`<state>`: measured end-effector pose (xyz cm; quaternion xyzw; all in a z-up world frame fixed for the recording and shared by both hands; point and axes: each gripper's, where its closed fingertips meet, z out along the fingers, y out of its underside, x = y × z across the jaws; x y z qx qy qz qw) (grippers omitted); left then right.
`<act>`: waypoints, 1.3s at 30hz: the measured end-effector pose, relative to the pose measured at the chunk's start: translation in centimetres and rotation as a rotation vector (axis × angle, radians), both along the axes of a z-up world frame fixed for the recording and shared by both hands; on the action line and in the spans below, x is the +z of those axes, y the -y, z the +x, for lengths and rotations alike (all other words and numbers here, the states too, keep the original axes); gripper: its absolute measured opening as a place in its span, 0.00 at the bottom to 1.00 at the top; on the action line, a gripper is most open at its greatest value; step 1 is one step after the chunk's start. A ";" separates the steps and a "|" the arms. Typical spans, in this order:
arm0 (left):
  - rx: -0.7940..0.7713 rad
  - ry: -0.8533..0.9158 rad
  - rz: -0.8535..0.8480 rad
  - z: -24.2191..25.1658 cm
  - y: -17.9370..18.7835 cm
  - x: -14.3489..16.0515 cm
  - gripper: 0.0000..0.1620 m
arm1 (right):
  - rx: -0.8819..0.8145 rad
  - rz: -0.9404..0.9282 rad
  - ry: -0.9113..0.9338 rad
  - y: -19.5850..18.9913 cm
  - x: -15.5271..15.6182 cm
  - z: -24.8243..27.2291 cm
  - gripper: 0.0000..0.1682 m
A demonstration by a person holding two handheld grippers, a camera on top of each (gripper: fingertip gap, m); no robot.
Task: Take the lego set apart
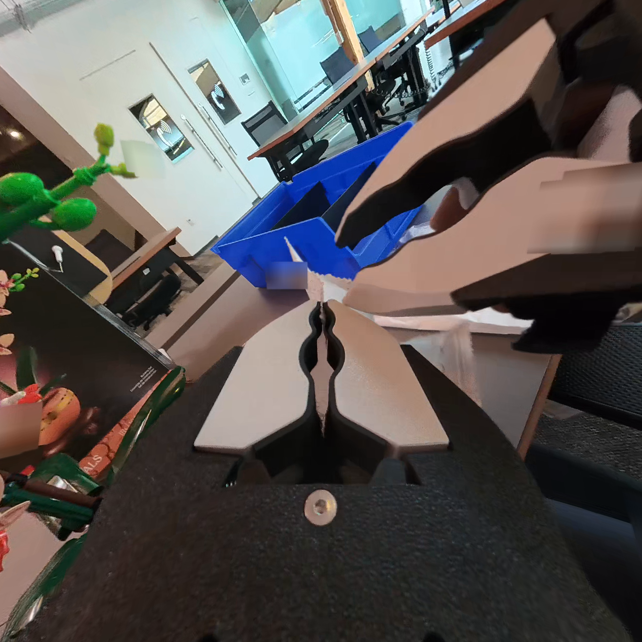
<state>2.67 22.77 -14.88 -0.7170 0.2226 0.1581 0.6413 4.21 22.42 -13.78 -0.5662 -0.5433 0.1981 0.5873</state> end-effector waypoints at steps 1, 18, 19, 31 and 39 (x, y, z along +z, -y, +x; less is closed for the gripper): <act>0.007 -0.018 0.004 0.0 0.0 0.0 0.00 | -0.017 0.022 -0.001 -0.1 0.1 -0.1 0.15; -0.029 0.186 0.060 -0.5 1.1 1.1 0.00 | 0.025 -0.093 -0.057 -0.4 0.0 -0.3 0.00; -0.029 0.222 0.062 -0.7 1.1 1.2 0.00 | 0.021 -0.095 -0.063 -0.5 0.0 -0.2 0.00; -0.023 0.473 0.032 -2.8 1.1 1.0 0.00 | 0.011 -0.209 -0.101 -1.4 -0.1 0.5 0.00; 0.029 0.480 0.037 -4.3 1.1 0.7 0.00 | -0.012 -0.214 -0.090 -2.0 -0.3 0.9 0.00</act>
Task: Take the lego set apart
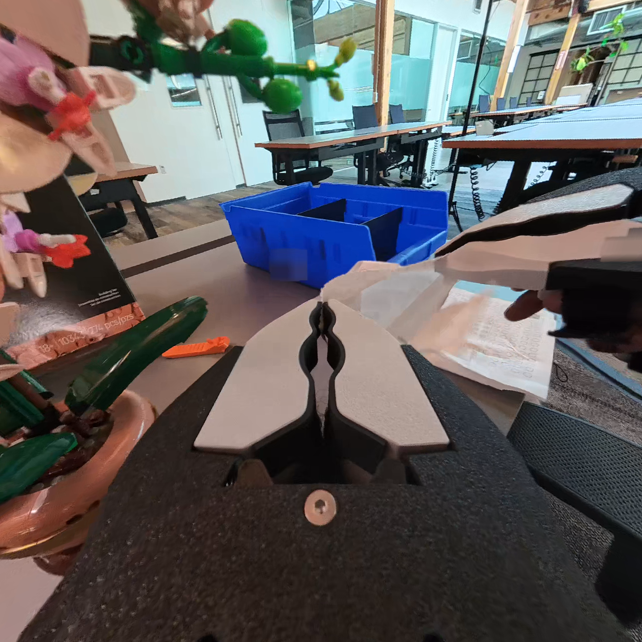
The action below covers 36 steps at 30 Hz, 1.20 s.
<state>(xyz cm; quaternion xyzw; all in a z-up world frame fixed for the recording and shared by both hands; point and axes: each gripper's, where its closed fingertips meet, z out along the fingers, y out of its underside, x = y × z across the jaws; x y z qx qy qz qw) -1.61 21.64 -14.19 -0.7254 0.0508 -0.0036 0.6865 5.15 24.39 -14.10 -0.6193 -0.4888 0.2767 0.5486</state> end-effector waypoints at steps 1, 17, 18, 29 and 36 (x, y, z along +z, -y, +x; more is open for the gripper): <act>-0.015 0.026 -0.007 -0.1 0.0 -0.1 0.00 | 0.015 -0.021 -0.005 0.1 -0.1 0.0 0.00; -0.185 -0.259 -0.090 4.4 -1.5 -2.0 0.23 | 0.033 -0.263 0.182 -2.6 -5.7 0.2 0.00; -0.194 -0.257 -0.089 4.4 -1.5 -2.0 0.23 | 0.031 -0.290 0.177 -3.1 -6.0 0.4 0.00; -0.326 -0.421 -0.318 4.9 -2.0 -7.6 0.26 | 0.026 -0.325 0.223 -5.1 -7.4 1.1 0.07; -0.326 -0.520 -0.388 5.3 -3.5 -10.1 0.21 | -0.014 -0.137 0.442 -6.7 -7.9 2.8 0.15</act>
